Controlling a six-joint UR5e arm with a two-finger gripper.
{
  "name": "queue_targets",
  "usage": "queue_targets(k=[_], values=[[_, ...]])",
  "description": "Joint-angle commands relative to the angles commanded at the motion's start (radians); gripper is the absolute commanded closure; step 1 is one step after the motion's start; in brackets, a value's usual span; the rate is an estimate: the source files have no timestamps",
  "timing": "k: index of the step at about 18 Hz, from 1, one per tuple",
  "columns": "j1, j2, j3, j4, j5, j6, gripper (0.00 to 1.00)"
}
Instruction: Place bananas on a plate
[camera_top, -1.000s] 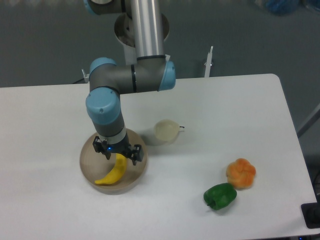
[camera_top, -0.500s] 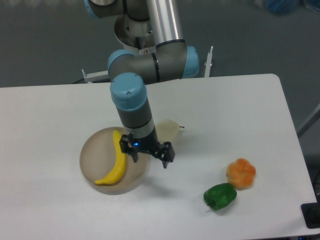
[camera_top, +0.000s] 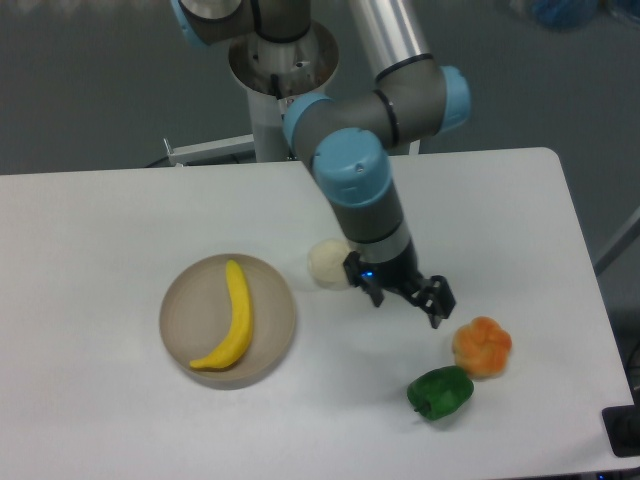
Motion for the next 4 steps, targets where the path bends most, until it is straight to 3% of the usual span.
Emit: queue_targets(k=[4], values=[[0.002, 0.005, 0.008, 0.000, -0.003, 0.000, 0.00]])
